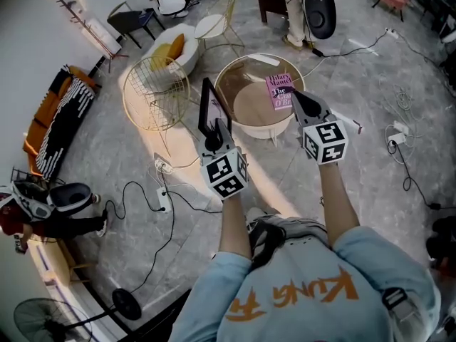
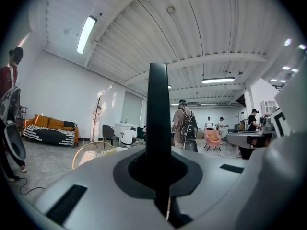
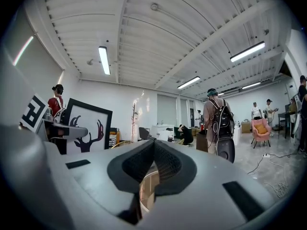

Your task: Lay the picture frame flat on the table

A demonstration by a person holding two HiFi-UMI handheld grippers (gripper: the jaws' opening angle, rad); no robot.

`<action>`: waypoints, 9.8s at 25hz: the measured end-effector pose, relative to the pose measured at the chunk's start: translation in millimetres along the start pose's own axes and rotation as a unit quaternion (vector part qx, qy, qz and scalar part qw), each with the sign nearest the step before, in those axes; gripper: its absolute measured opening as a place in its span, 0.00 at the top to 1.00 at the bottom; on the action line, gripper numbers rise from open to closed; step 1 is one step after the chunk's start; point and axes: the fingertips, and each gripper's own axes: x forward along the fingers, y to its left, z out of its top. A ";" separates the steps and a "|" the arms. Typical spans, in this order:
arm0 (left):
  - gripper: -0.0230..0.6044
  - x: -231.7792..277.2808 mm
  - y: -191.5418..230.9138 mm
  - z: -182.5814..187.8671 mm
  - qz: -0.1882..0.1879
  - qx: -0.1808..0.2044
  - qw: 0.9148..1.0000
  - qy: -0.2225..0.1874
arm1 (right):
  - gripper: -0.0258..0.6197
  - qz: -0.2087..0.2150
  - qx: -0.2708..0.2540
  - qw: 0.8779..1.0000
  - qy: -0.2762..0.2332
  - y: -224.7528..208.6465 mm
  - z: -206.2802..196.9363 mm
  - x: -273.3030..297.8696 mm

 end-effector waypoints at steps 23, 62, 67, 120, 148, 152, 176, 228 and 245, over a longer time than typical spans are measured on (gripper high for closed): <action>0.92 33.1 0.1 16.5 -0.006 0.008 1.000 -0.018 | 0.96 0.011 0.003 0.999 -0.031 -21.0 23.1 24.4; 0.92 446.5 140.7 -84.9 -0.095 -0.079 0.981 0.151 | 0.96 -0.038 0.009 0.992 0.117 -57.2 -71.0 434.4; 0.92 458.5 138.7 -112.8 -0.109 -0.095 0.973 0.178 | 0.96 -0.053 0.009 0.988 0.143 -65.0 -90.6 442.3; 0.92 432.0 101.7 -418.8 -0.173 -0.244 0.869 0.394 | 0.96 -0.006 0.091 0.944 0.318 -39.4 -412.6 409.0; 0.89 534.9 90.4 -523.5 -0.206 -0.326 0.788 0.479 | 0.96 -0.003 0.132 0.933 0.336 -57.9 -506.5 417.9; 0.80 544.0 89.9 -526.2 -0.205 -0.267 0.792 0.509 | 0.96 -0.001 0.137 0.931 0.338 -64.6 -506.8 423.1; 0.42 526.4 125.7 -531.7 -0.133 -0.123 0.826 0.534 | 0.96 0.036 0.131 0.931 0.338 -69.6 -503.5 435.1; 0.93 468.5 47.9 13.9 -0.029 -0.006 0.999 0.021 | 0.96 0.034 0.016 0.997 0.066 -149.1 -20.0 438.7; 0.93 448.1 51.5 92.6 -0.001 0.029 0.998 -0.062 | 0.96 0.045 -0.035 0.998 -0.027 -141.6 57.8 427.0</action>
